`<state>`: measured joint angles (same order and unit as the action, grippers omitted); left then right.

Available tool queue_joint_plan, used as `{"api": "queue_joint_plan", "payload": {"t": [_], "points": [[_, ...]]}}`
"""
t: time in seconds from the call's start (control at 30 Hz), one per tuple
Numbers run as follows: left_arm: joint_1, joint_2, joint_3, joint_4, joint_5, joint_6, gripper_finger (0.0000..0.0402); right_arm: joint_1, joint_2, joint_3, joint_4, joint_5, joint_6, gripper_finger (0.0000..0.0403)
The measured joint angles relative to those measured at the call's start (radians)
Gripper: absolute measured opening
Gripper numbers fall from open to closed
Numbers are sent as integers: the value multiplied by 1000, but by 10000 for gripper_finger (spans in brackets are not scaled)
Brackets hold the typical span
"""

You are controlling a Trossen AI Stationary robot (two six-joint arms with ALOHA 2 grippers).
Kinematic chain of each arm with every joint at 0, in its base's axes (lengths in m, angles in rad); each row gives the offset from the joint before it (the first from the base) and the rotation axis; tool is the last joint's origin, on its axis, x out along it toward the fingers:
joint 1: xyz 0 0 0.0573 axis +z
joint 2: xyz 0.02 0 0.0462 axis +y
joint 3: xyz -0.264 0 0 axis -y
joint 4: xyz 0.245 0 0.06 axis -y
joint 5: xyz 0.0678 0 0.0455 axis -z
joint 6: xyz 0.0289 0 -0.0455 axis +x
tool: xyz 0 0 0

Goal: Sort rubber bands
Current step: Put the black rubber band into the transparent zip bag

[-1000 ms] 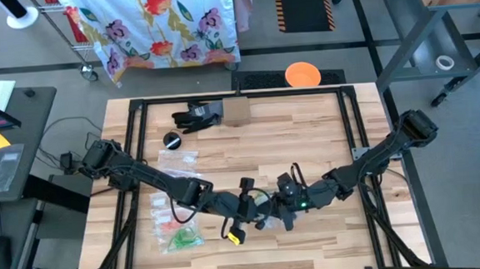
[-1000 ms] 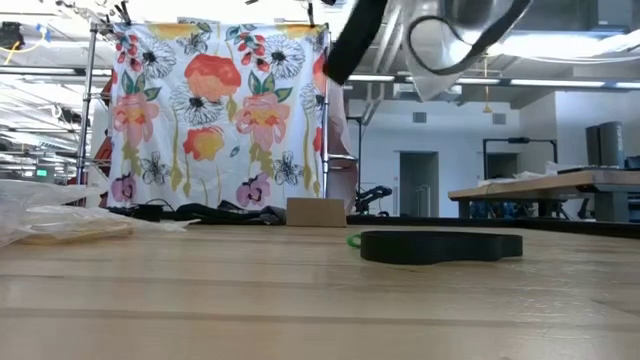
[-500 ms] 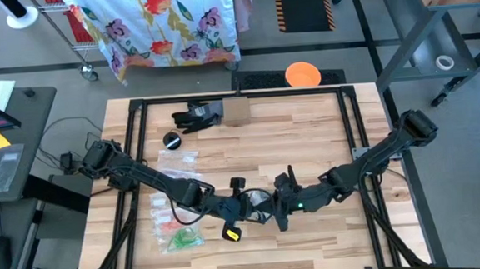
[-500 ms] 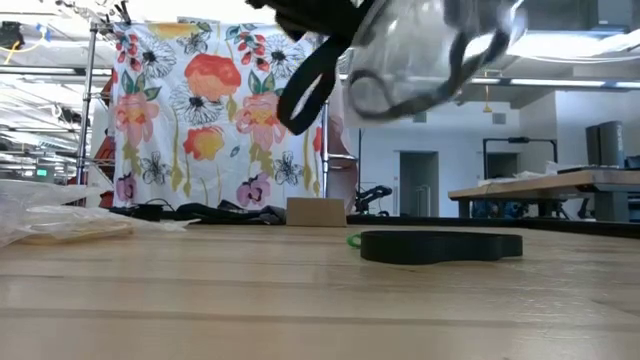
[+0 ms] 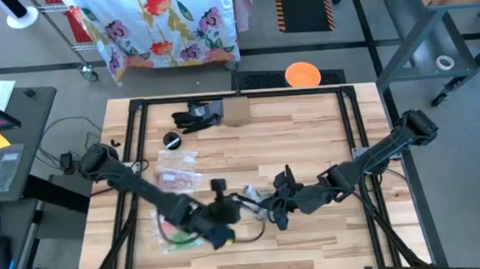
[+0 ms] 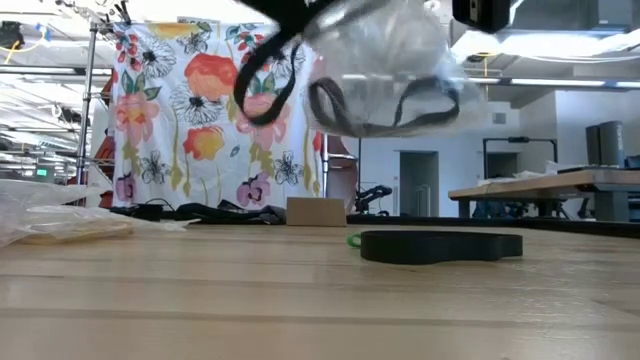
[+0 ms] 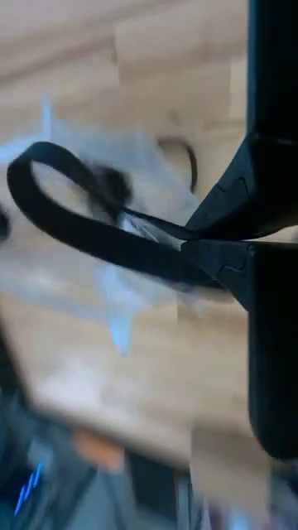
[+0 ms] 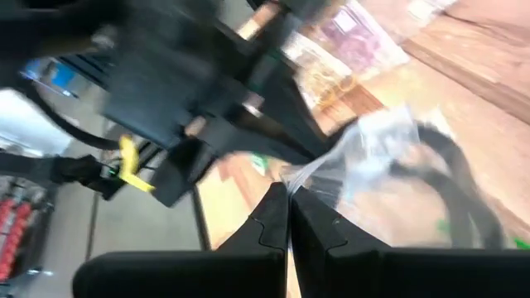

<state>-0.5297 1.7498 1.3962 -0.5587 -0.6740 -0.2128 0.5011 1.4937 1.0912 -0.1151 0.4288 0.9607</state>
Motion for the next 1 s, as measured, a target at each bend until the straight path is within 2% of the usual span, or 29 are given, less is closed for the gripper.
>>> {"api": "queue_joint_plan", "payload": {"t": [0.23, 0.33, 0.43, 0.5, 0.6, 0.67, 0.87, 1.0], "points": [[-174, -78, 19, -126, -485, -138, 0, -8, -2, 2, -8, -23, 1, 0], [-233, -90, 19, -99, -608, -147, 0, -18, -2, 2, 25, -31, 0, 0], [-246, -89, 19, -34, -684, -100, 0, -36, -2, 2, 101, -48, -17, 0], [-228, -82, 19, -5, -676, -73, 0, -47, -2, 2, 150, -74, -34, 0], [-184, -78, 17, 9, -568, -53, 0, -63, -2, 2, 196, -96, -52, 0], [-154, -79, 6, 60, -535, -21, 0, -74, -2, 2, 199, -117, -53, 0], [-127, -79, -10, 296, -528, 204, 0, -93, 0, 1, 154, -122, -61, 0], [-148, -85, -9, 422, -566, 382, 0, -93, 0, 1, 138, -142, -72, 0]]}}
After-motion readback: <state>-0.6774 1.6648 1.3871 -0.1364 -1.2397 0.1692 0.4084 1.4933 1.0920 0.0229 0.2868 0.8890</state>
